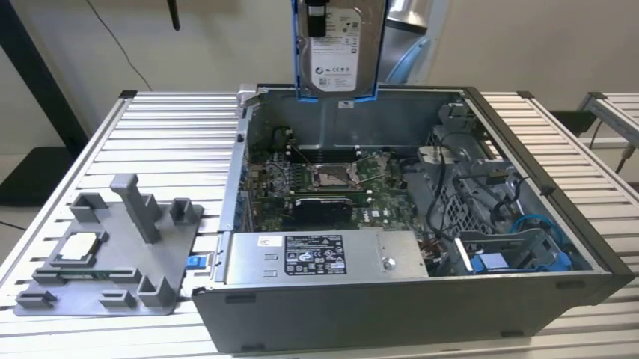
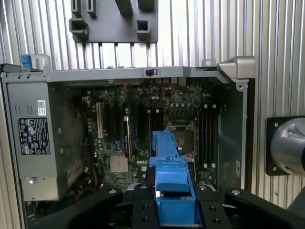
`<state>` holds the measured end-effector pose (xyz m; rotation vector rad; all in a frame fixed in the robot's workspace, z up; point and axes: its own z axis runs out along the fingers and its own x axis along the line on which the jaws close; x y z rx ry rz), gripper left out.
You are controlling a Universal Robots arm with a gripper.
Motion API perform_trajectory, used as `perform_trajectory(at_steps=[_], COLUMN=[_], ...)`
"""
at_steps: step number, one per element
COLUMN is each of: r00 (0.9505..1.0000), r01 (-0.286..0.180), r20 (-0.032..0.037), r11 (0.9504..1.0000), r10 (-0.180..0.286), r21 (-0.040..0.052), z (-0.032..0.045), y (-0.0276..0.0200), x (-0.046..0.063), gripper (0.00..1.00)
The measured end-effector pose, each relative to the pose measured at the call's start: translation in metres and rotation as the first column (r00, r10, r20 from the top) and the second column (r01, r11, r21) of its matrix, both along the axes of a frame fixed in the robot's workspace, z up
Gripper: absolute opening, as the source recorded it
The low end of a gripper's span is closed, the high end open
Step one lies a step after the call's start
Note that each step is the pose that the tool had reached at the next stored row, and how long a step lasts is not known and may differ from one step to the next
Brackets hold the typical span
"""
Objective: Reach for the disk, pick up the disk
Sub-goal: 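Pick up the disk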
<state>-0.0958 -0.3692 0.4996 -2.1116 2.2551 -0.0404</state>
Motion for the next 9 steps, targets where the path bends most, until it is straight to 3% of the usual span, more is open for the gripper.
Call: perform_trajectory(at_steps=[9], r00=[1.0], r01=[-0.001], r20=[0.0], r11=[1.0], r10=[0.001], r21=[0.0], z=[0.0], y=[0.0], x=[0.029], gripper=[0.0])
